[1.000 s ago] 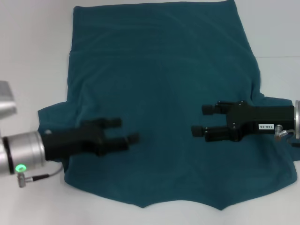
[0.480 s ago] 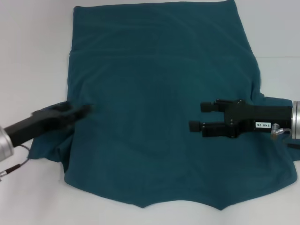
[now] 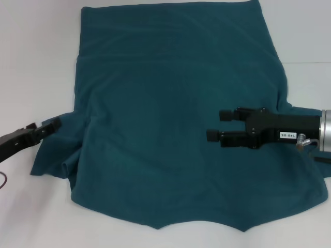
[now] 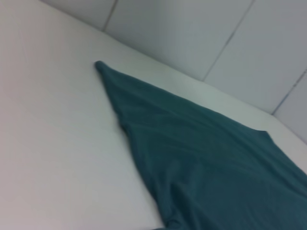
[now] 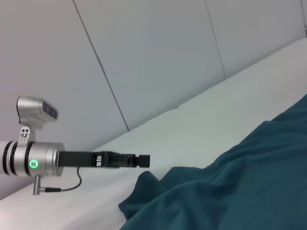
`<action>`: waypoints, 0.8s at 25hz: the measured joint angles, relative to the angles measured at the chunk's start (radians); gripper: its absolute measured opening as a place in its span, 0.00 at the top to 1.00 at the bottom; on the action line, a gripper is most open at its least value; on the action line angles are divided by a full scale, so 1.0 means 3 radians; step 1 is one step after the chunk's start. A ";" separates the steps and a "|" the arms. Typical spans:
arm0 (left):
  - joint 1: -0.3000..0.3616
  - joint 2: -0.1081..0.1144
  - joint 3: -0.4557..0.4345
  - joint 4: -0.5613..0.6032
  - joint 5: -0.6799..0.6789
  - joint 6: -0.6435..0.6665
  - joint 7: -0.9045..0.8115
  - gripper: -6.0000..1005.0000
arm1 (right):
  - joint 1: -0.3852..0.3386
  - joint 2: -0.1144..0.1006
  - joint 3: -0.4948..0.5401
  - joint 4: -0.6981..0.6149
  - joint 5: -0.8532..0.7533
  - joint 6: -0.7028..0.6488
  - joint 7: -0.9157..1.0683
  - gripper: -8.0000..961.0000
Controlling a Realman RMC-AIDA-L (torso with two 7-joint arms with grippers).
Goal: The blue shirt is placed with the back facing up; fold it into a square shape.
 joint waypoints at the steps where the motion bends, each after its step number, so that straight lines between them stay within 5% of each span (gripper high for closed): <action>1: 0.0013 -0.0002 -0.0001 0.0003 0.0000 -0.0012 -0.0001 0.15 | 0.0000 0.0000 0.0000 0.0000 0.0005 0.0000 0.0000 0.05; 20: 0.0084 -0.0048 0.0175 -0.0035 0.0049 0.0002 0.0001 0.18 | 0.0000 -0.0010 0.0000 -0.0001 0.0009 -0.0001 0.0002 0.06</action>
